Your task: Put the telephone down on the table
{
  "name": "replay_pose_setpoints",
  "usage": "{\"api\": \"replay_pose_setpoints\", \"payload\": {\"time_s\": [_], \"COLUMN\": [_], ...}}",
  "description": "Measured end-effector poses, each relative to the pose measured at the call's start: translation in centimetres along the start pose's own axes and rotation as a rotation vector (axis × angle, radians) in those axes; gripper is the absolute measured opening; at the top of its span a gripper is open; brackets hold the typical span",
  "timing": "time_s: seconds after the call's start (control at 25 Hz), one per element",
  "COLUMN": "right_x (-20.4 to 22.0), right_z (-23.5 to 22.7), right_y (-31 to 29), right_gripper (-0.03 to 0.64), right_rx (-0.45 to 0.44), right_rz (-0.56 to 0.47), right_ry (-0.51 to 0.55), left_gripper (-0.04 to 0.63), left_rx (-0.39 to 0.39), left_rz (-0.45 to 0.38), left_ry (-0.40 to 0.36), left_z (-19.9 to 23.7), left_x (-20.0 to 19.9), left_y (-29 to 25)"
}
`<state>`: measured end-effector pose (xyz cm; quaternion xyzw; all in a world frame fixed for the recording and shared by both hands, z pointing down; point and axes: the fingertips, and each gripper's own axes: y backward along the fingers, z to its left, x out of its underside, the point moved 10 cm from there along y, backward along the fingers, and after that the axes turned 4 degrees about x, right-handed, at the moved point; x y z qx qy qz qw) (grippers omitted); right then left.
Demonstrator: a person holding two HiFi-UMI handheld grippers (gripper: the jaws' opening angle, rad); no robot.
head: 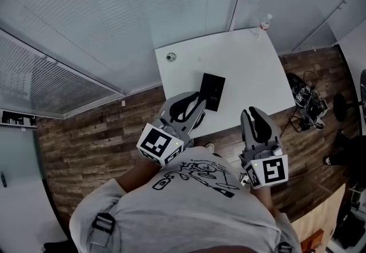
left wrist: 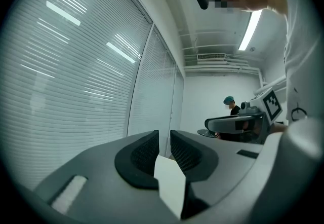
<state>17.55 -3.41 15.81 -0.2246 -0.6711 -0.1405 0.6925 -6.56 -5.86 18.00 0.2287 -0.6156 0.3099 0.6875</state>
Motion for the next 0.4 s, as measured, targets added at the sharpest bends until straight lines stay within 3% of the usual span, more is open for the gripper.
{"api": "replay_pose_setpoints", "payload": {"time_s": [0.4], "right_x": [0.52], "right_z": [-0.37], "right_y": [-0.51], "right_gripper": [0.054], "right_rx": [-0.007], "right_rz": [0.013], "right_ry": [0.005], "left_gripper": [0.067], "left_rx": [-0.013], "left_rz": [0.001], "left_ry": [0.034], "left_z": [0.22], "left_x": [0.49], "left_y": [-0.03]}}
